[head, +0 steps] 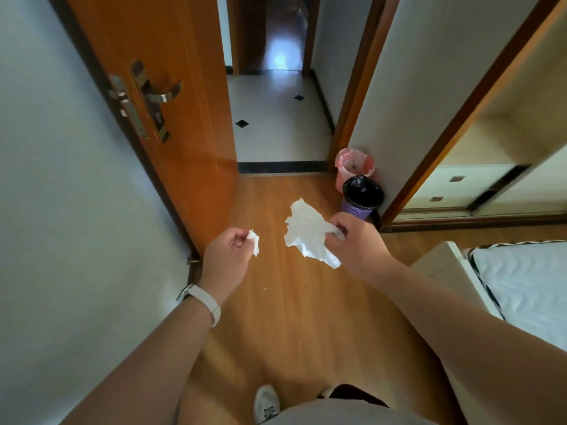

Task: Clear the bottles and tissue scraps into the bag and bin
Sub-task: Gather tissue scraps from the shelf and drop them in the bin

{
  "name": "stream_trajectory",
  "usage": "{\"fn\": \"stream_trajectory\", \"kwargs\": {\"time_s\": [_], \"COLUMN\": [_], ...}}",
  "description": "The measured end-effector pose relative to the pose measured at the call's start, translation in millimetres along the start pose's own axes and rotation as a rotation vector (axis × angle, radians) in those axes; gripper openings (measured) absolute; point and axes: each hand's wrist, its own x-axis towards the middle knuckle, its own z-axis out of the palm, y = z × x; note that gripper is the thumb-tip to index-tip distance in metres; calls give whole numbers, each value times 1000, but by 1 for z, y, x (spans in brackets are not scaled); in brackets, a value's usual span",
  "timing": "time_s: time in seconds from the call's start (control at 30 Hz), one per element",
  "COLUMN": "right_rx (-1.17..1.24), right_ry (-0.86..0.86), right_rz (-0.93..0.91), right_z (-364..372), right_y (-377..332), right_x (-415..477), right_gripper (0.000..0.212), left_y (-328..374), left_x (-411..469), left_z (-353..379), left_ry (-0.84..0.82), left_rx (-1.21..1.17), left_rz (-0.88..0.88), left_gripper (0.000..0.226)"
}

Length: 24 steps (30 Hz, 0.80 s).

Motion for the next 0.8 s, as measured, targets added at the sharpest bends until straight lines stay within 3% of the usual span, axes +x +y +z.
{"fn": "stream_trajectory", "kwargs": {"time_s": [0.4,0.8], "right_rx": [99,91], "right_ry": [105,117], "right_rz": [162,219], "right_z": [-26,-116], "right_y": [67,186], "right_x": [93,245], "right_gripper": [12,16], "left_y": [35,133], "left_x": [108,244], "left_z": [82,212], "left_ry": [-132,-214], "left_rx": [-14,63], "left_rz": [2,-52], "left_gripper": [7,8]}}
